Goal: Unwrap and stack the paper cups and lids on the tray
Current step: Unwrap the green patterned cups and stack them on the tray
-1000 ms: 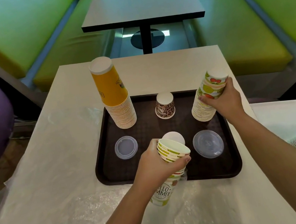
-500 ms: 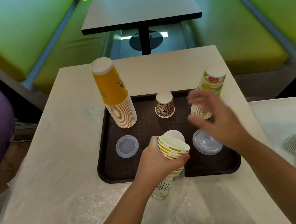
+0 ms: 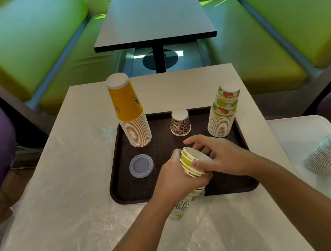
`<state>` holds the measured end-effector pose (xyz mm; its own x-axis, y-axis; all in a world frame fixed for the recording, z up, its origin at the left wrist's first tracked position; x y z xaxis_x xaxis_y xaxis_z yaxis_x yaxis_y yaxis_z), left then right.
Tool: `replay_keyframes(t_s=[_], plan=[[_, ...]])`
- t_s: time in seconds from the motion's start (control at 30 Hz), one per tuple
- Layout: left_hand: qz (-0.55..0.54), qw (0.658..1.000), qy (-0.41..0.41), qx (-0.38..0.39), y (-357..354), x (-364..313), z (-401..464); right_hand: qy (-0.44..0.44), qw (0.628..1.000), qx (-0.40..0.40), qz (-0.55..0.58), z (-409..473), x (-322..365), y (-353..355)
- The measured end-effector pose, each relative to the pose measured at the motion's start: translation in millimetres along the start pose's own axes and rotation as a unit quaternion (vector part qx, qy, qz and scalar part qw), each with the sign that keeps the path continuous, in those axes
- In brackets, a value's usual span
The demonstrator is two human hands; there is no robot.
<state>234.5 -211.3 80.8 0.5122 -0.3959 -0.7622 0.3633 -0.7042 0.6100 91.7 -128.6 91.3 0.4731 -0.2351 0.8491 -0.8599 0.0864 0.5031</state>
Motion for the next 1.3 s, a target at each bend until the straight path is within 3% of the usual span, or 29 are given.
replay_keyframes(t_s=[0.13,0.2,0.3,0.4,0.57,0.7,0.9,1.03,1.3], plan=[[-0.016,1.000,-0.016,-0.012,2,2,-4,0.036,0.998,-0.028,0.041,-4,2,16],[-0.018,1.000,-0.020,-0.007,3,5,-5,0.048,0.999,0.003,0.016,-10,8,26],[-0.012,1.000,-0.026,-0.003,3,5,-6,0.046,0.983,0.061,-0.166,-16,21,33],[-0.018,1.000,-0.023,-0.005,1,1,-5,0.048,0.927,0.052,-0.369,-13,27,29],[-0.038,0.999,-0.016,-0.032,0,-3,0,0.131,0.883,-0.062,-0.446,-1,16,40],[-0.027,0.999,0.002,-0.036,2,-2,3,0.098,0.926,-0.228,-0.286,14,2,79],[-0.037,0.999,0.013,-0.011,0,0,7,0.056,0.901,-0.427,-0.042,39,-25,113],[-0.039,0.999,0.017,-0.006,-1,2,11,-0.005,0.898,-0.433,0.083,54,-53,114],[-0.045,0.999,0.026,-0.002,-3,8,17,-0.081,0.905,-0.412,0.074,68,-88,92]])
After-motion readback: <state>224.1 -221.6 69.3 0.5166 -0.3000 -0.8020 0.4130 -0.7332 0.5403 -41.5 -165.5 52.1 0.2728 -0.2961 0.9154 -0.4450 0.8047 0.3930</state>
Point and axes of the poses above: each hand's wrist, its own z-axis towards the middle knuckle, its own y-axis out of the back of the hand, x = y × z, the point moved 1 cm from there along z, towards the middle knuckle, and after that the axes turned 7 degrees about z, right-handed, at the moved point
